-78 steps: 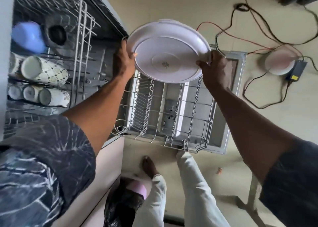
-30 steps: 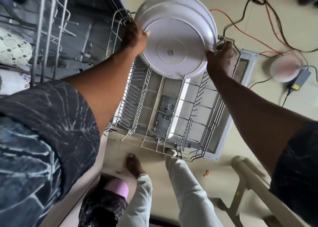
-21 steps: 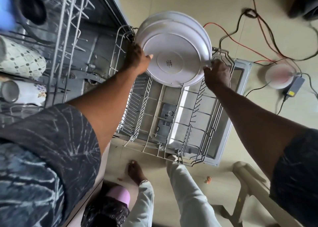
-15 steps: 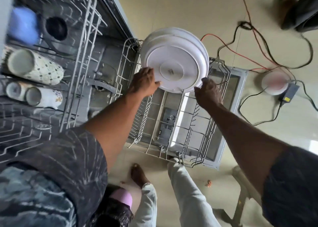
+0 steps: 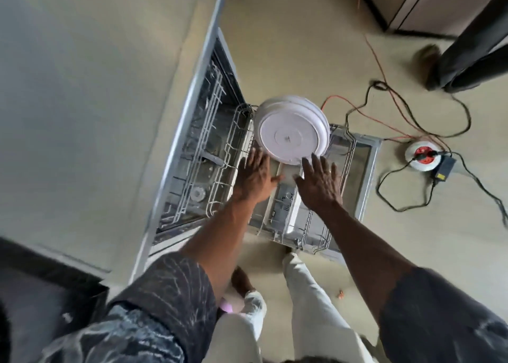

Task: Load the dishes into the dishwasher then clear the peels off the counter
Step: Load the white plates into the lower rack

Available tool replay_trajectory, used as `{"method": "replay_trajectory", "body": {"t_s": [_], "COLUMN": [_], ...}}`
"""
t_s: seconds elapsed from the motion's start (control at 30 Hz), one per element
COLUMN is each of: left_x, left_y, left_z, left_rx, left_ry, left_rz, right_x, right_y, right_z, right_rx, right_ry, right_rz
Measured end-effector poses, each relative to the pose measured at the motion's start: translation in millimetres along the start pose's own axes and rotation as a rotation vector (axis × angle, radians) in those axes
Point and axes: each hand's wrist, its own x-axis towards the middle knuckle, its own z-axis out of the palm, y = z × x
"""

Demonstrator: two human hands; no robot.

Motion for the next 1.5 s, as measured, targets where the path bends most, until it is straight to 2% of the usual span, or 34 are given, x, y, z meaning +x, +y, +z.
{"method": "replay_trajectory", "body": {"t_s": [0.17, 0.33, 0.57, 0.7, 0.77, 0.9, 1.13, 1.37, 1.5], "left_x": [-80.7, -146.3, -250.1, -294.8, -319.6, -380.8, -509.2, -630.8, -697.3], "left_y": [-19.1, -53.9, -103.5, -136.6, -164.2, -226.5, -297.9, -326.6, -314.6], "left_z": [-33.9, -47.2, -43.2, -38.8, -30.4, 0.7, 79.8, 145.7, 195.5], "left_rx": [-0.009, -0.124, -0.173, -0.300, -0.313, -0.364, -0.474, -0.592, -0.630], "left_ry": [0.118, 0.268, 0.496, 0.631, 0.721, 0.782, 0.875, 0.932, 0.975], "left_rz": [-0.011, -0.032, 0.171, 0.076, -0.028, -0.282, -0.702, -1.113, -1.367], "right_x": [-49.0, -97.5, -145.7, -167.2, -177.5, -204.6, -261.9, -341.7, -404.3], "right_y": [-55.3, -118.0, -211.1, -261.8, -286.3, -343.1, -461.7, -552.5, -589.1], "right_z": [-36.4, -53.6, -59.3, -63.2, -55.2, -26.9, 49.2, 119.9, 158.0], "right_rx": [0.006, -0.024, -0.021, -0.053, -0.088, -0.152, -0.181, -0.288, -0.338], "right_ry": [0.043, 0.083, 0.146, 0.243, 0.275, 0.232, 0.165, -0.016, 0.003], "right_rz": [-0.037, -0.102, -0.245, -0.337, -0.392, -0.477, -0.799, -1.160, -1.414]}}
